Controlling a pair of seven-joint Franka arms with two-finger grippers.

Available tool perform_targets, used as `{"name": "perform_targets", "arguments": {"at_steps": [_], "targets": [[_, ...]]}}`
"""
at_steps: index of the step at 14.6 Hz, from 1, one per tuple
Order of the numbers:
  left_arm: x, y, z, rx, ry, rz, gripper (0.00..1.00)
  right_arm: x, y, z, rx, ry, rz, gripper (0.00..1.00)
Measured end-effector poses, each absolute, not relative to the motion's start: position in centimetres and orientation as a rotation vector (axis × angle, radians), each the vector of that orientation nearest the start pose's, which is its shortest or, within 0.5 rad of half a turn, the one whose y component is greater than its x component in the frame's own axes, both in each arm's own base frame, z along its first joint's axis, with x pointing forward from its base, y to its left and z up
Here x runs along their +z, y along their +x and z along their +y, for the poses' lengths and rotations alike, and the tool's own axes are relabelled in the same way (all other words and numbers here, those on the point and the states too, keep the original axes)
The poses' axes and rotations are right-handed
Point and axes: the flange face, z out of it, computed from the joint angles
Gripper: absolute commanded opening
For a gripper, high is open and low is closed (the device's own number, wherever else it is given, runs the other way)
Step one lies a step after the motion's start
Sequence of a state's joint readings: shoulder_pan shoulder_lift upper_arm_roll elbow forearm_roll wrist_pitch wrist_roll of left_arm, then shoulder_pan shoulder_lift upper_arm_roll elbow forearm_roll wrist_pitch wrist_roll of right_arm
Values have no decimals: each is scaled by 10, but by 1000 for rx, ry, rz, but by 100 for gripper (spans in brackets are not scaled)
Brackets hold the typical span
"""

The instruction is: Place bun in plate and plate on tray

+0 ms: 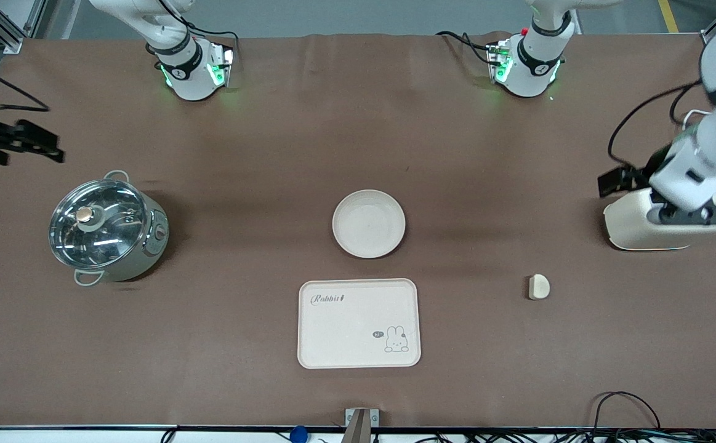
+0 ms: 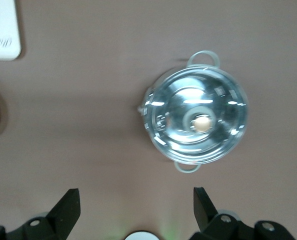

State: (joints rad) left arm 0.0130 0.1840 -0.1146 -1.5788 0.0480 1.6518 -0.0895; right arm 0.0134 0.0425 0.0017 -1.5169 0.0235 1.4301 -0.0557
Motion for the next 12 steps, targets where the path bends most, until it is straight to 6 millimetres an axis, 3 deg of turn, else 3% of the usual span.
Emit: {"name": "perform_targets", "arguments": {"at_steps": [2, 4, 6, 9, 10, 12], "targets": [[465, 625, -50, 129, -3113, 22, 100, 574, 560, 45, 199, -3019, -107, 100], [412, 637, -53, 85, -3126, 24, 100, 513, 569, 85, 135, -2949, -23, 100], [366, 643, -54, 68, -3136, 27, 100, 449, 568, 147, 84, -2944, 64, 100], [305, 653, -57, 42, -3152, 32, 100, 374, 552, 257, 36, -2945, 158, 100], [287, 655, -59, 25, -3157, 34, 100, 352, 547, 286, 26, -2933, 182, 100], [252, 660, -61, -14, -3169, 34, 95, 311, 538, 321, 35, -2894, 217, 100]]}}
